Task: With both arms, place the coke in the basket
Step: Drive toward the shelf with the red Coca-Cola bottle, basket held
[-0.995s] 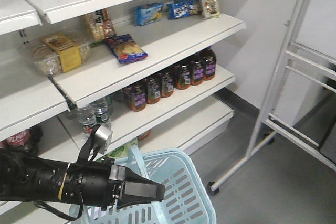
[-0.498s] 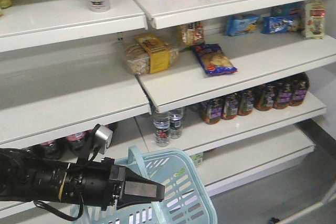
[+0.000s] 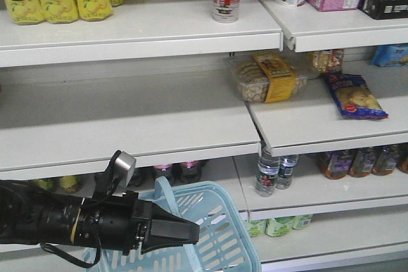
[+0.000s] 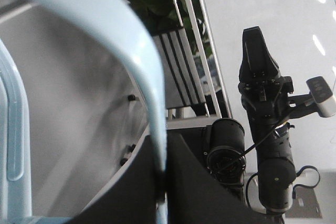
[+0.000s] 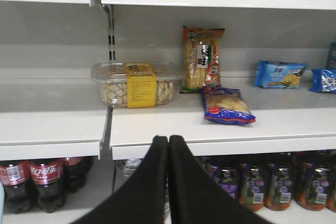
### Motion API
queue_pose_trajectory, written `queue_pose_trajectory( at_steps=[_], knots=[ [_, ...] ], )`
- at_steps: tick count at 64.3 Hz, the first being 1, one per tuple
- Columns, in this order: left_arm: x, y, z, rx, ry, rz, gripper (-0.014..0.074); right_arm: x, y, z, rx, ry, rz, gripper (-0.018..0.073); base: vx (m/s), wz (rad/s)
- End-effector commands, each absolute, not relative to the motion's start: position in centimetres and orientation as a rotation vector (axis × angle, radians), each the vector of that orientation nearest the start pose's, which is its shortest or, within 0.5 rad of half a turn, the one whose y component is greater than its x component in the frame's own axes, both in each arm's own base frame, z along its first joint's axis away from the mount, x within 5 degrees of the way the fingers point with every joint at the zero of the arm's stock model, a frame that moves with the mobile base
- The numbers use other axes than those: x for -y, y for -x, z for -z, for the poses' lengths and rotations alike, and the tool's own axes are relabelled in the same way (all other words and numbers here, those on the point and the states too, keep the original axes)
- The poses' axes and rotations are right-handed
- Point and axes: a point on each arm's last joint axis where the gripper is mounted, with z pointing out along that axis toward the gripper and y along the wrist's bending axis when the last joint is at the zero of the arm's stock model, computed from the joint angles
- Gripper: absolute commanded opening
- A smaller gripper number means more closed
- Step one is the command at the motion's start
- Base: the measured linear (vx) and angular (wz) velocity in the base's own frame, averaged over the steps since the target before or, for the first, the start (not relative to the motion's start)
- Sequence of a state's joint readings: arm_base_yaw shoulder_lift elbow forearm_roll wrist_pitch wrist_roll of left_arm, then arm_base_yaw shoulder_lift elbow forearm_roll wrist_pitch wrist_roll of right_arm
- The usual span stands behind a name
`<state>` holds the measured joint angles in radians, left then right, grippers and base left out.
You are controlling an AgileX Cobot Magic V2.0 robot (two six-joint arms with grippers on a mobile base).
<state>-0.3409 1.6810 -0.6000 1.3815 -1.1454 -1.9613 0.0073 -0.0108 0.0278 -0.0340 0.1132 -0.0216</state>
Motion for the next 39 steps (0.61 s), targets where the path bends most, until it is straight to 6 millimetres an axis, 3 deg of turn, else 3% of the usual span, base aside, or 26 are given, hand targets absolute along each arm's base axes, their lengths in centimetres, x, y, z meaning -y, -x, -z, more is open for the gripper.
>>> queue_pose_trajectory(
  at_steps=[1,39],
  knots=[
    [16.69,-20.85,-21.08,-2.135,-0.270,2.084,-0.0006,0.00,-5.61,-19.86,-1.537,0.052,0.054,-0.0010,0.08,0.35],
    [16.69,-20.85,-21.08,-2.135,-0.270,2.084,-0.0006,0.00,-5.61,-19.86,-1.537,0.052,0.054,-0.0010,0.07,0.26]
  ],
)
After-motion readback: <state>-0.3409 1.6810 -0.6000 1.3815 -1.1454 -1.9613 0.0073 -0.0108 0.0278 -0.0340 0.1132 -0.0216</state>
